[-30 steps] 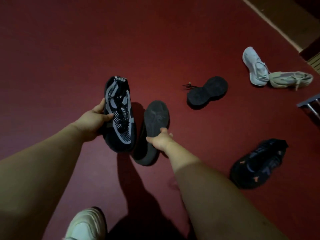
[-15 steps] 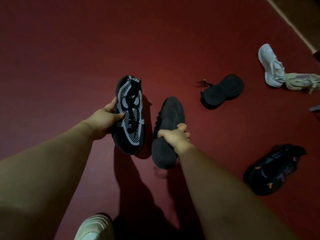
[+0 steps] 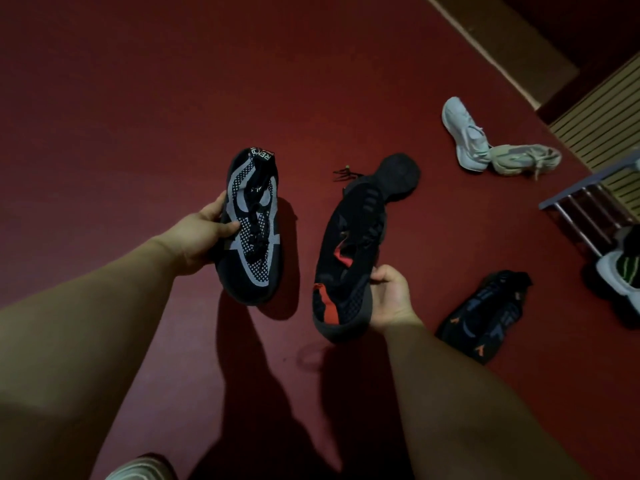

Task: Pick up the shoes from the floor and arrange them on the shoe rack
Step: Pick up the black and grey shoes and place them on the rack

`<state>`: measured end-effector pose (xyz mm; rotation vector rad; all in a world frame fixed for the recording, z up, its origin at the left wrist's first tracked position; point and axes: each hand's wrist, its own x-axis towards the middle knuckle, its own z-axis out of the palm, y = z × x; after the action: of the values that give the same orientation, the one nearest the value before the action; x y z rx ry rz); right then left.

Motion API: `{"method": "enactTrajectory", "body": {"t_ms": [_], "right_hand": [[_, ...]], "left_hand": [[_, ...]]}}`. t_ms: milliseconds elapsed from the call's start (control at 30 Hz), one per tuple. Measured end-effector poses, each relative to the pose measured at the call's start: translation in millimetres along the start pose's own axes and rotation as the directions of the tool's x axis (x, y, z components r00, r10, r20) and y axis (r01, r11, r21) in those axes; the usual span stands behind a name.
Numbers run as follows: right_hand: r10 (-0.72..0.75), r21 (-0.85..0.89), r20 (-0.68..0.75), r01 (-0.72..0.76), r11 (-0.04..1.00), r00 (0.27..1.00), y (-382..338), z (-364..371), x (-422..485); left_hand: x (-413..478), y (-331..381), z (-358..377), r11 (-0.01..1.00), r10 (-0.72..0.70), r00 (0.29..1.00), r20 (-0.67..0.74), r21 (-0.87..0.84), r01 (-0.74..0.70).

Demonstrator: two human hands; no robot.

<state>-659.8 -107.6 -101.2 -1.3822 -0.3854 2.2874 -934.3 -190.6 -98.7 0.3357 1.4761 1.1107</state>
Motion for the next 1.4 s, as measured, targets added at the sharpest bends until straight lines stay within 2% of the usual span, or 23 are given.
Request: {"method": "enactTrajectory", "body": {"t_ms": [67,100,167,233,400,500,633,700,733,800,900,967,1033,1233,1400], "right_hand": [[-0.004,-0.079,-0.112,-0.005,0.997,0.994,-1,-6,7],[-0.025,-0.204,-0.220,-0.021,0.979,0.975,-4,-7,11],[-0.083,-0.438,-0.354,-0.086,0.895,0.931,-6,-13,11],[-0.196,-0.651,-0.436,-0.158,0.742,0.878,-9,-19,5],[-0.353,-0.774,-0.442,-0.151,0.615,0.825,-42,-13,-3],[-0.391,-0.851,-0.389,-0.162,0.499,0.834,-67,10,-11],[-0.377,-0.861,-0.365,-0.154,0.485,0.851,-102,33,-8],[-0.371,-0.845,-0.399,-0.180,0.503,0.839,-111,43,4],[-0.380,-0.854,-0.417,-0.213,0.475,0.825,-117,45,14],[-0.407,-0.900,-0.398,-0.264,0.347,0.822,-132,42,42],[-0.443,-0.965,-0.228,-0.262,-0.018,0.867,-155,33,67],[-0.420,-0.925,-0.105,-0.243,-0.291,0.902,-170,22,79],[-0.359,-0.866,-0.018,-0.194,-0.461,0.933,-187,14,86],[-0.214,-0.627,0.153,-0.072,-0.775,0.965,-234,18,90],[-0.102,-0.444,0.170,-0.017,-0.896,0.980,-237,27,132]], "left_hand": [[0,4,3,1.000,0.011,1.000,-0.002,0.000,-0.011],[1,6,4,1.000,0.019,1.000,-0.001,-0.003,-0.019],[3,8,5,0.999,0.032,0.999,0.006,-0.011,-0.032],[6,11,8,0.999,0.036,0.999,0.011,-0.017,-0.036],[9,27,29,0.999,0.051,0.999,0.010,-0.018,-0.051],[4,46,42,0.999,0.042,0.999,-0.006,-0.005,-0.042],[-7,74,53,0.998,0.039,0.999,0.023,0.047,-0.040],[-4,88,58,0.996,0.032,0.998,0.049,0.084,-0.036],[-1,94,60,0.994,0.034,0.998,0.058,0.104,-0.040],[12,102,63,0.988,0.052,0.997,0.056,0.145,-0.060],[36,111,75,0.977,0.070,0.997,0.043,0.199,-0.077],[50,117,85,0.975,0.083,0.997,-0.006,0.206,-0.080],[61,126,95,0.972,0.089,0.995,-0.042,0.223,-0.078],[72,171,109,0.932,0.009,0.999,-0.053,0.362,0.011],[94,183,114,0.931,-0.007,1.000,-0.030,0.366,0.018]]}}
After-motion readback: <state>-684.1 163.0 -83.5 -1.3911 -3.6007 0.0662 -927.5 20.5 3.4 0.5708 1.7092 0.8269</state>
